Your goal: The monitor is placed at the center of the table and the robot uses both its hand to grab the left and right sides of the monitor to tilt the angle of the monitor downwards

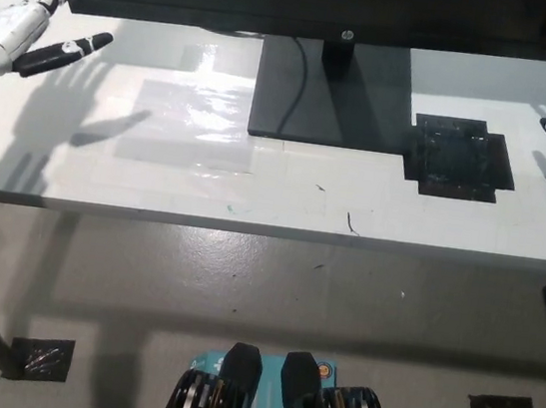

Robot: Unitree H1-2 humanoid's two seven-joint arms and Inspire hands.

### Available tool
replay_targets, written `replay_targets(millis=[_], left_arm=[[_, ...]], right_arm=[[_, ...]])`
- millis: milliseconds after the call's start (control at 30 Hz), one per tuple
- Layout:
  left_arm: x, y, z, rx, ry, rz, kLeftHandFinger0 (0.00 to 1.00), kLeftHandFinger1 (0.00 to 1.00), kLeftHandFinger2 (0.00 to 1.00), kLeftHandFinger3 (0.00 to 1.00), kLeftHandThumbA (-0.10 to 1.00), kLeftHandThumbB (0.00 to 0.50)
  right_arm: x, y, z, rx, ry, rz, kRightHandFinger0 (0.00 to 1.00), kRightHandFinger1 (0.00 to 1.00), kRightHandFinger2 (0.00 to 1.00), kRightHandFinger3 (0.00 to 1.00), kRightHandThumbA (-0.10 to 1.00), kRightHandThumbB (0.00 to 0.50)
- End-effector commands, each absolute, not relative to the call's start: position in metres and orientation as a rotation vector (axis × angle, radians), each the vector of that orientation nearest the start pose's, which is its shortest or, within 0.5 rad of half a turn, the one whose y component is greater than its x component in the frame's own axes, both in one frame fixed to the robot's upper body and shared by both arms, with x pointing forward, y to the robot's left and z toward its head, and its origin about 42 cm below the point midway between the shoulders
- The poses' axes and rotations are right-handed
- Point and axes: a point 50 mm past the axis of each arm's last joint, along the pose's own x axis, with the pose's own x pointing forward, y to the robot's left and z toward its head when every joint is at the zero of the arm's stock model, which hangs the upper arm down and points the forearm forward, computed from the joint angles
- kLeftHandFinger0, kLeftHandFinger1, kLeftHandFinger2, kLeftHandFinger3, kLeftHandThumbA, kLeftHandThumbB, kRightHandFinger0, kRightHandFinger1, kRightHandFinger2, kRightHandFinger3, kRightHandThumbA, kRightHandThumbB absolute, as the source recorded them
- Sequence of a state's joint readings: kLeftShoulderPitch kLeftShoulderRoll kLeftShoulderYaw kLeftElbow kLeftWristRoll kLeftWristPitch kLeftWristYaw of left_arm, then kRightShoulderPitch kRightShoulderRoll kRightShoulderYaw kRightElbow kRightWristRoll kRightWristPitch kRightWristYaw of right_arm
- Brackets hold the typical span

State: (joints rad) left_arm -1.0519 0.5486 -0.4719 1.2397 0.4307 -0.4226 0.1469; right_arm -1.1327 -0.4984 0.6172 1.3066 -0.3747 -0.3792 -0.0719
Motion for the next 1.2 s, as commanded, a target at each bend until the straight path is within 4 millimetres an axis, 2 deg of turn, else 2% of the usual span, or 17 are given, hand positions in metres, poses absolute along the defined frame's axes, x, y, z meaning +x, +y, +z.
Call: replay_targets(millis=[0, 100, 167, 233, 333, 433, 500, 633, 667, 800, 867, 900, 967, 1033, 1100, 1133, 1167], left_arm=[[0.542, 0.348, 0.259, 1.114, -0.245, -0.164, 1.00, 1.00, 1.00, 1.00, 0.96, 0.484], [0.522, 0.349, 0.256, 1.018, -0.325, -0.192, 1.00, 1.00, 1.00, 1.00, 0.91, 0.452], [0.510, 0.352, 0.259, 0.972, -0.349, -0.209, 1.00, 1.00, 1.00, 1.00, 0.95, 0.480], [0.486, 0.349, 0.262, 0.905, -0.418, -0.234, 1.00, 1.00, 1.00, 1.00, 0.95, 0.478], [0.449, 0.341, 0.270, 0.871, -0.526, -0.255, 1.00, 1.00, 1.00, 1.00, 0.95, 0.427], [0.448, 0.341, 0.270, 0.870, -0.522, -0.255, 1.00, 1.00, 1.00, 1.00, 0.95, 0.426], [0.368, 0.321, 0.291, 0.684, -0.708, -0.281, 1.00, 1.00, 1.00, 1.00, 0.91, 0.452], [0.362, 0.320, 0.292, 0.680, -0.703, -0.279, 1.00, 1.00, 1.00, 1.00, 0.92, 0.458], [0.299, 0.318, 0.298, 0.568, -0.795, -0.291, 1.00, 1.00, 1.00, 1.00, 0.94, 0.481], [0.282, 0.319, 0.300, 0.561, -0.825, -0.292, 1.00, 1.00, 1.00, 1.00, 0.95, 0.472], [0.236, 0.313, 0.306, 0.504, -0.914, -0.260, 1.00, 1.00, 1.00, 1.00, 1.00, 0.495], [0.236, 0.313, 0.306, 0.503, -0.913, -0.259, 1.00, 1.00, 1.00, 1.00, 1.00, 0.495], [0.221, 0.308, 0.302, 0.426, -0.962, -0.265, 1.00, 1.00, 1.00, 1.00, 0.96, 0.454], [0.199, 0.304, 0.298, 0.370, -0.974, -0.317, 1.00, 1.00, 1.00, 1.00, 0.97, 0.414], [0.198, 0.304, 0.298, 0.368, -0.973, -0.319, 1.00, 1.00, 1.00, 1.00, 0.97, 0.410], [0.178, 0.289, 0.286, 0.284, -0.920, -0.376, 1.00, 1.00, 1.00, 1.00, 0.90, 0.395], [0.176, 0.287, 0.284, 0.282, -0.915, -0.385, 1.00, 1.00, 1.00, 1.00, 0.91, 0.396]], right_arm=[[0.551, -0.329, 0.270, -1.179, -0.232, 0.279, 1.00, 1.00, 1.00, 1.00, 0.64, 0.486], [0.516, -0.330, 0.280, -1.067, -0.411, 0.286, 1.00, 1.00, 1.00, 1.00, 0.74, 0.500], [0.494, -0.325, 0.289, -0.985, -0.493, 0.285, 1.00, 1.00, 1.00, 1.00, 0.74, 0.500], [0.457, -0.322, 0.297, -0.910, -0.591, 0.287, 1.00, 1.00, 1.00, 1.00, 0.79, 0.480], [0.409, -0.320, 0.304, -0.830, -0.702, 0.274, 1.00, 1.00, 1.00, 1.00, 0.90, 0.500], [0.408, -0.319, 0.304, -0.829, -0.698, 0.271, 1.00, 1.00, 1.00, 1.00, 0.90, 0.500], [0.322, -0.316, 0.318, -0.724, -0.918, 0.186, 1.00, 1.00, 1.00, 1.00, 1.00, 0.479], [0.317, -0.315, 0.317, -0.722, -0.920, 0.178, 1.00, 1.00, 1.00, 1.00, 1.00, 0.479], [0.263, -0.311, 0.323, -0.715, -1.069, 0.083, 1.00, 1.00, 1.00, 1.00, 0.98, 0.447], [0.249, -0.308, 0.324, -0.727, -1.107, 0.048, 1.00, 1.00, 1.00, 1.00, 1.00, 0.455], [0.217, -0.292, 0.330, -0.663, -1.236, 0.051, 1.00, 1.00, 1.00, 1.00, 0.88, 0.430], [0.217, -0.292, 0.330, -0.664, -1.235, 0.051, 1.00, 1.00, 1.00, 1.00, 0.88, 0.429], [0.203, -0.283, 0.332, -0.651, -1.284, 0.052, 1.00, 1.00, 1.00, 1.00, 0.91, 0.422], [0.189, -0.267, 0.327, -0.585, -1.305, 0.062, 1.00, 1.00, 1.00, 1.00, 0.95, 0.474], [0.188, -0.267, 0.326, -0.583, -1.305, 0.060, 1.00, 1.00, 1.00, 1.00, 0.95, 0.475], [0.191, -0.243, 0.307, -0.487, -1.267, 0.091, 1.00, 1.00, 1.00, 1.00, 0.97, 0.459], [0.191, -0.240, 0.304, -0.474, -1.257, 0.091, 1.00, 1.00, 1.00, 1.00, 0.98, 0.457]])
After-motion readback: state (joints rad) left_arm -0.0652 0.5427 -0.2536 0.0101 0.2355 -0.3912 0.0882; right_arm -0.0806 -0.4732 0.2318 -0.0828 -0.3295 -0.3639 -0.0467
